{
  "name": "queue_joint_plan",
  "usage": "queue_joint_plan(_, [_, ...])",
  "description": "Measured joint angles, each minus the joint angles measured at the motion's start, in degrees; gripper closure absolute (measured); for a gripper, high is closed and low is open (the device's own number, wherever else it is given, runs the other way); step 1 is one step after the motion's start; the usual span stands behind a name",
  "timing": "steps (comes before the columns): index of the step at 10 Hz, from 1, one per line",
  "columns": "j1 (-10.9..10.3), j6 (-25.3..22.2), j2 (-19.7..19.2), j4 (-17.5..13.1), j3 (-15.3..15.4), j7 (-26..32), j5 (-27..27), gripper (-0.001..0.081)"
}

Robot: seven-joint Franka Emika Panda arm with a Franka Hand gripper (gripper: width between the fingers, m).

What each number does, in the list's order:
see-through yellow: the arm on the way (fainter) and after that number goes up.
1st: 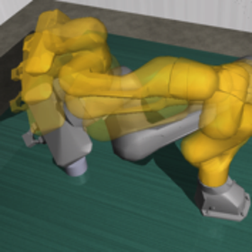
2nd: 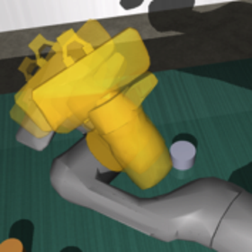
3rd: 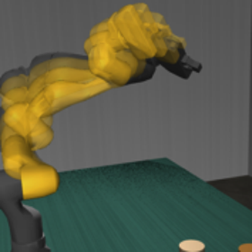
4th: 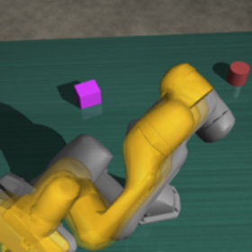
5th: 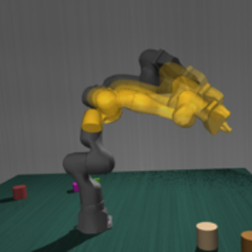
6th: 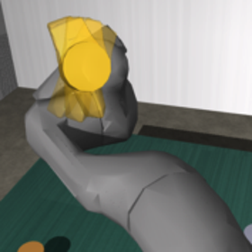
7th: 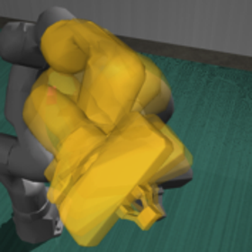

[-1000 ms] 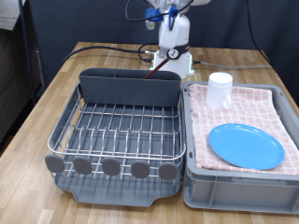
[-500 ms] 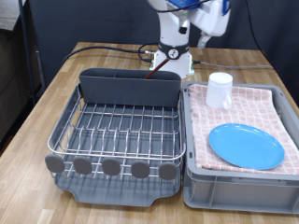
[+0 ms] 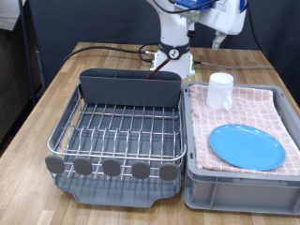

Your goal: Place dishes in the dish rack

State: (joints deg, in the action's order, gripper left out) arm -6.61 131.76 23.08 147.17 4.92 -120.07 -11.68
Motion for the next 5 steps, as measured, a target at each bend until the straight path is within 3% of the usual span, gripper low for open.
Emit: queue_joint_plan(5, [-2.25,-2.5,-8.93,-9.17,3.02,-0.07,1.15,0.0004])
